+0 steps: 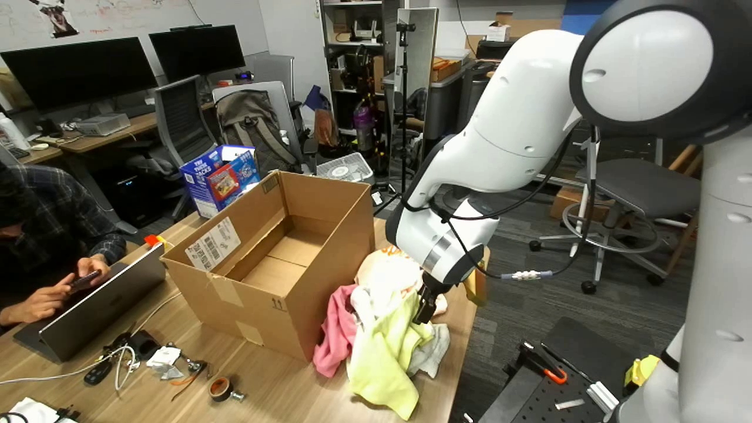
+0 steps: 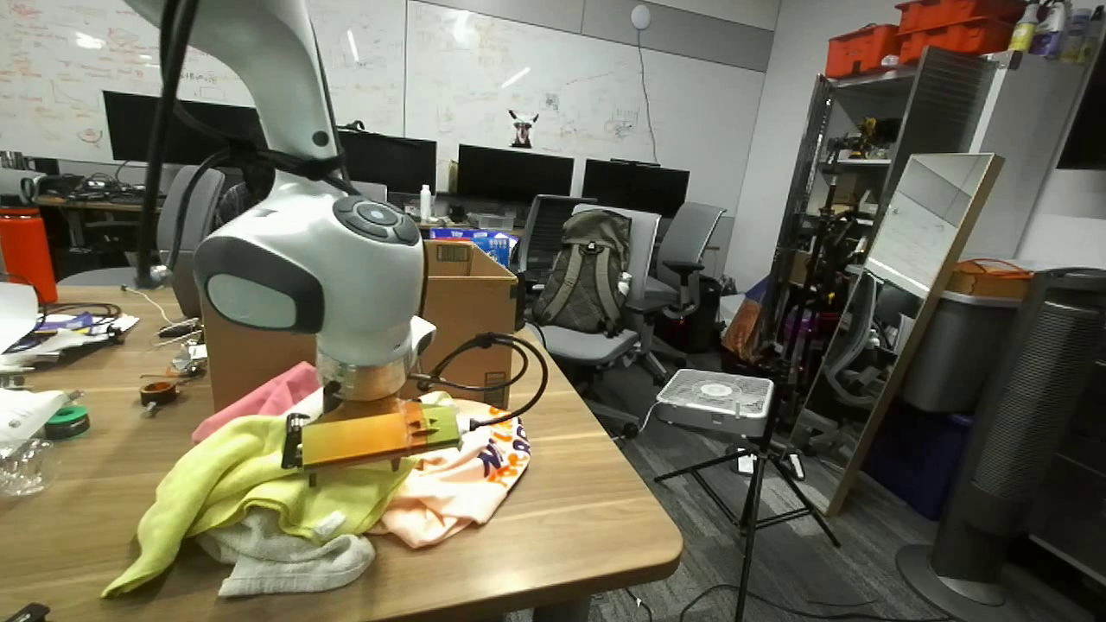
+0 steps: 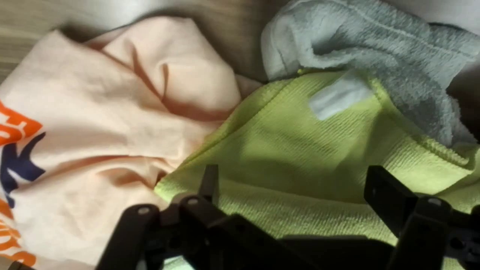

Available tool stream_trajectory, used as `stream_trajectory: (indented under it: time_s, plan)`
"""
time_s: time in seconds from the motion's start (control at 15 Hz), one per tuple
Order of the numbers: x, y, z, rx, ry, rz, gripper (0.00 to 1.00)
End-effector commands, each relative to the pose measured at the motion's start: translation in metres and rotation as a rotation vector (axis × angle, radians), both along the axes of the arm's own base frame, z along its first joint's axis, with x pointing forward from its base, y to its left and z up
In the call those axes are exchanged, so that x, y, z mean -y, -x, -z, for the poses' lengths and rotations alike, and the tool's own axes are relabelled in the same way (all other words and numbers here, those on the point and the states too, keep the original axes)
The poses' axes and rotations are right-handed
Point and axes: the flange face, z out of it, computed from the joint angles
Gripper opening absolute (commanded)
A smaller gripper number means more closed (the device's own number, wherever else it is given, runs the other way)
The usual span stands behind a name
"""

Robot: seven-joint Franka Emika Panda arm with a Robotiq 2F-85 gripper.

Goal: Pick up three cloths from the table and put them in the box.

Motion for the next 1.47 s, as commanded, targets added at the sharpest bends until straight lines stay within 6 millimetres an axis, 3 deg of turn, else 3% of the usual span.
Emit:
stream_trajectory:
  time_s: [0.0,0.47,0.93,1.4]
  plan:
    - [-0.010,0.004,0.002,-0.058,0.004,-0.011,1.00]
    - [-0.025,-0.002,-0.001,-0.162,-0.032,-0.068,1.00]
    - [-0.033,-0.025,-0.017,-0.217,-0.116,-0.063,1.00]
    - [-0.019,-0.038,-0.017,-0.213,-0.117,0.001,1.00]
